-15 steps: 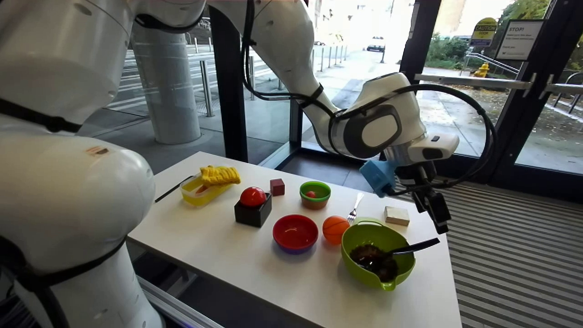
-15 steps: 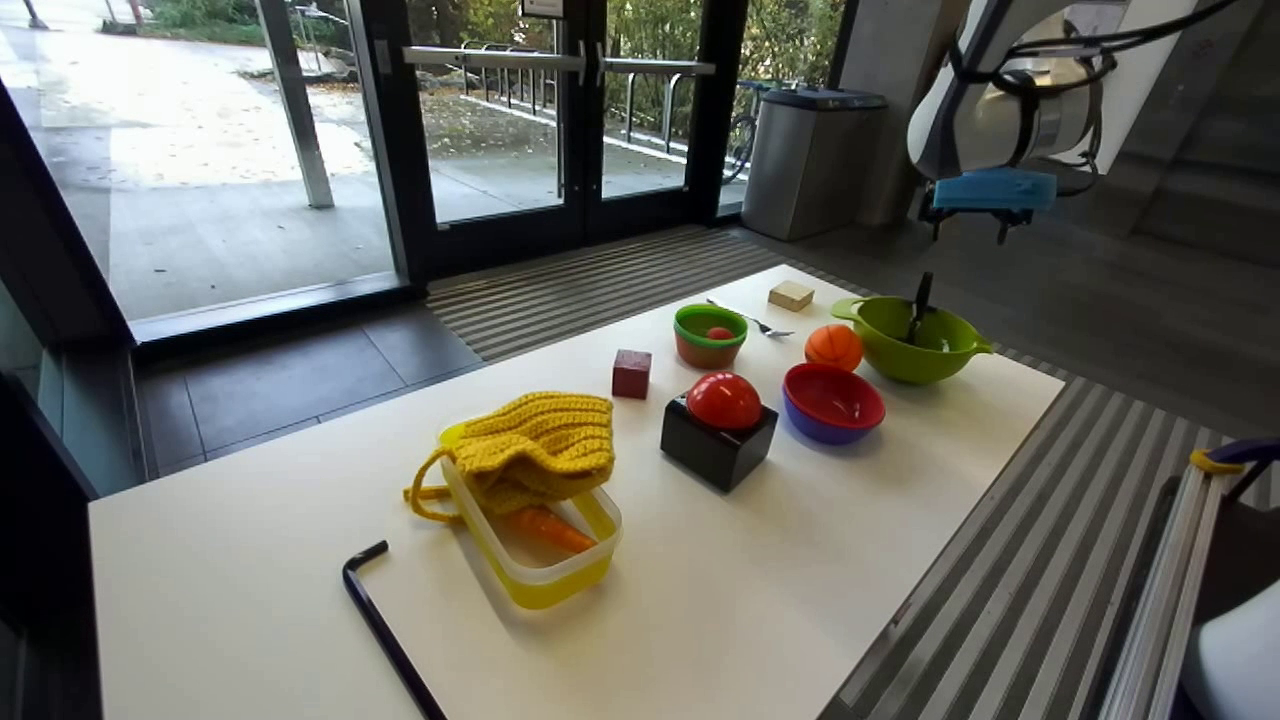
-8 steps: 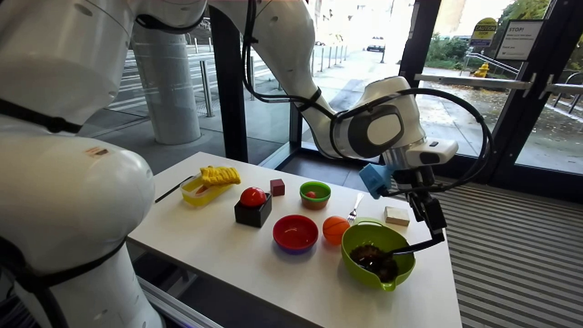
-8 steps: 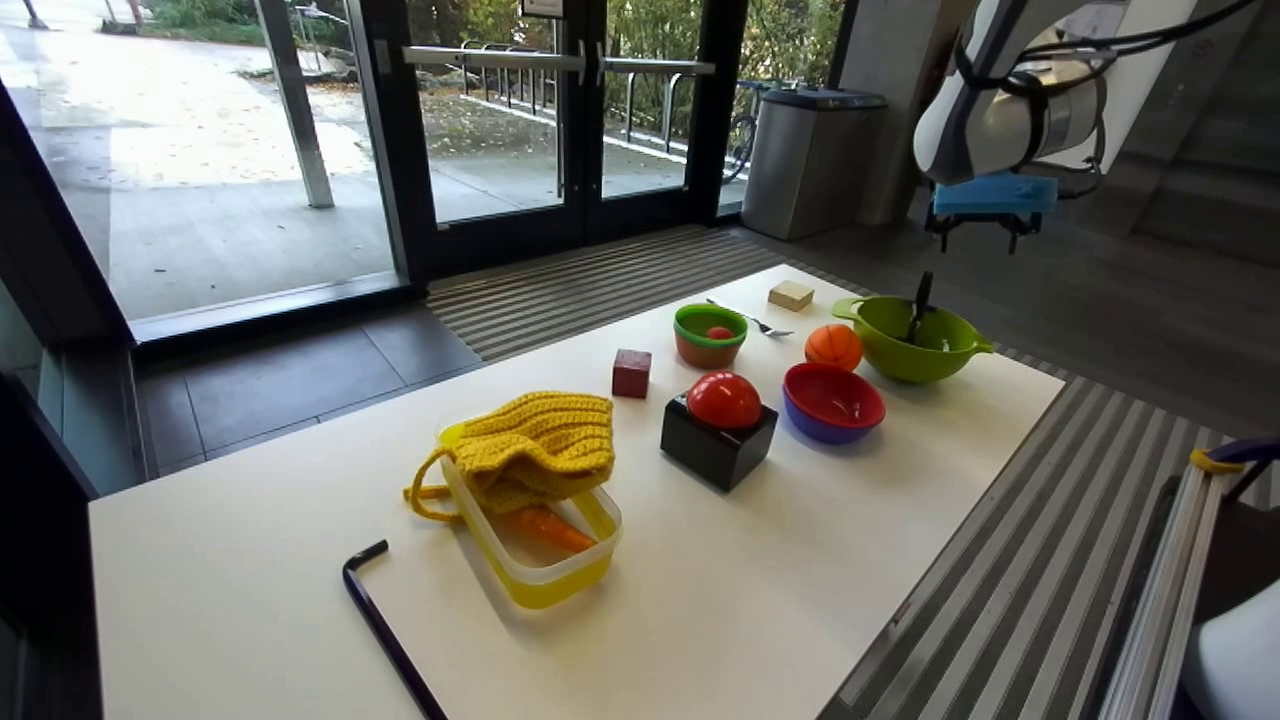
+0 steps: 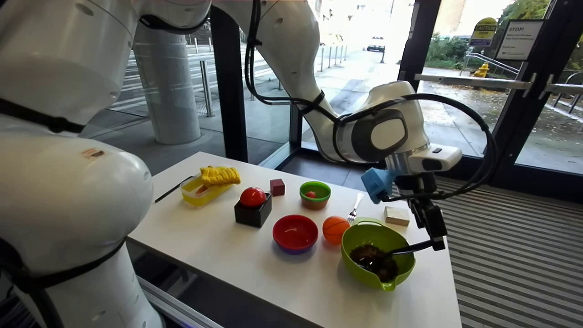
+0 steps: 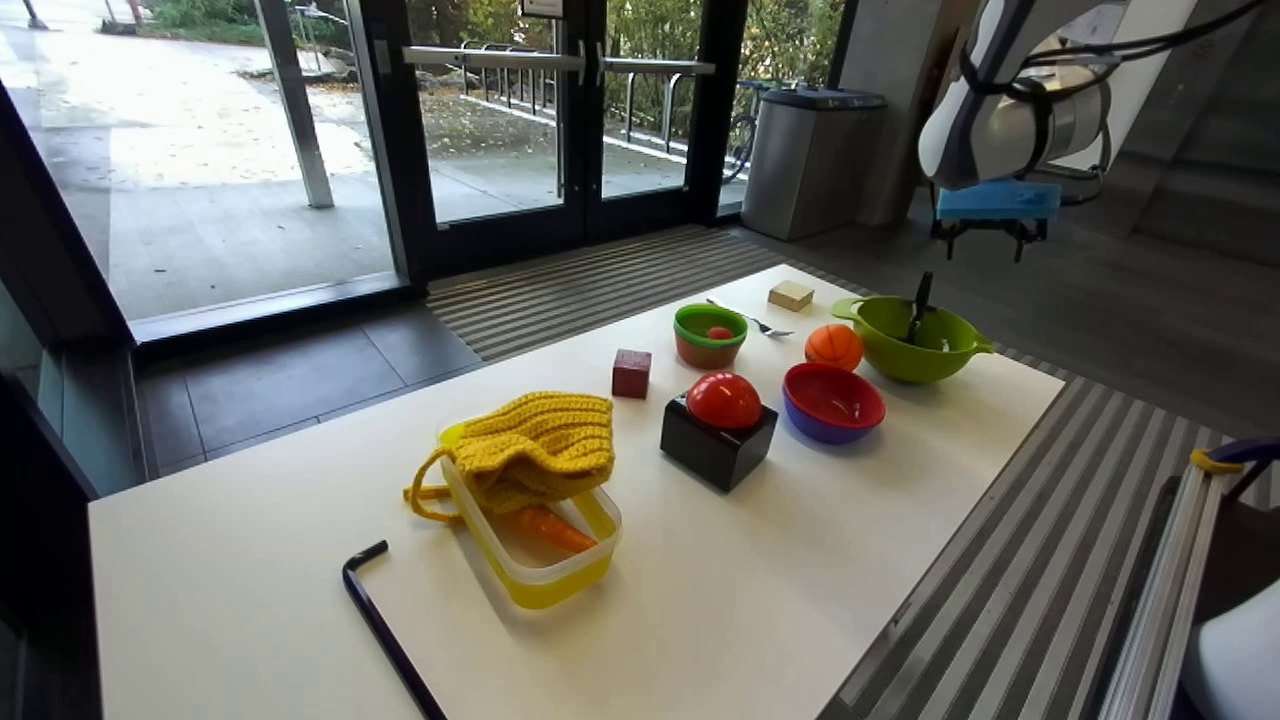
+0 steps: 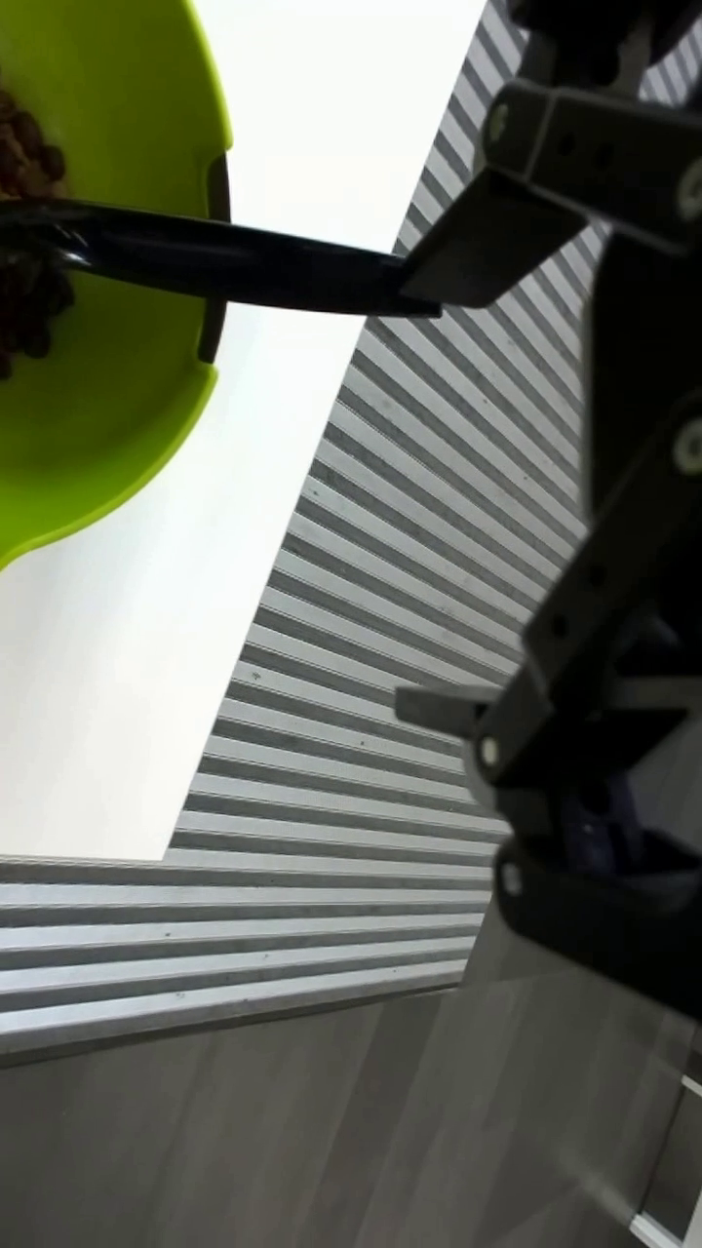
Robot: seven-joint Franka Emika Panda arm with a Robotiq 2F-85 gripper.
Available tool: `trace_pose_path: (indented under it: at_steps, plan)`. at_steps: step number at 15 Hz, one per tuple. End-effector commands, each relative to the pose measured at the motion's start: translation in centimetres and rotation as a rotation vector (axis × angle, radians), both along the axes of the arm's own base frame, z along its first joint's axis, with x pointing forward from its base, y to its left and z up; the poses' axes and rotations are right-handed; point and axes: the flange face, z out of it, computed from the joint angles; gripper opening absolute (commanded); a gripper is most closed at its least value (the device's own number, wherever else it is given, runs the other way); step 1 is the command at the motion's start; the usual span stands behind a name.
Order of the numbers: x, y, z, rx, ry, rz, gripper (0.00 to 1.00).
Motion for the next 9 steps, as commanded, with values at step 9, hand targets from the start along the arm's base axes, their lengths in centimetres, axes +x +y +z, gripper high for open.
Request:
trace_pose_path:
  at_steps: [9]
  plan:
    - [4.6, 0.1, 3.2, 0.005, -0.045, -0.126, 1.00]
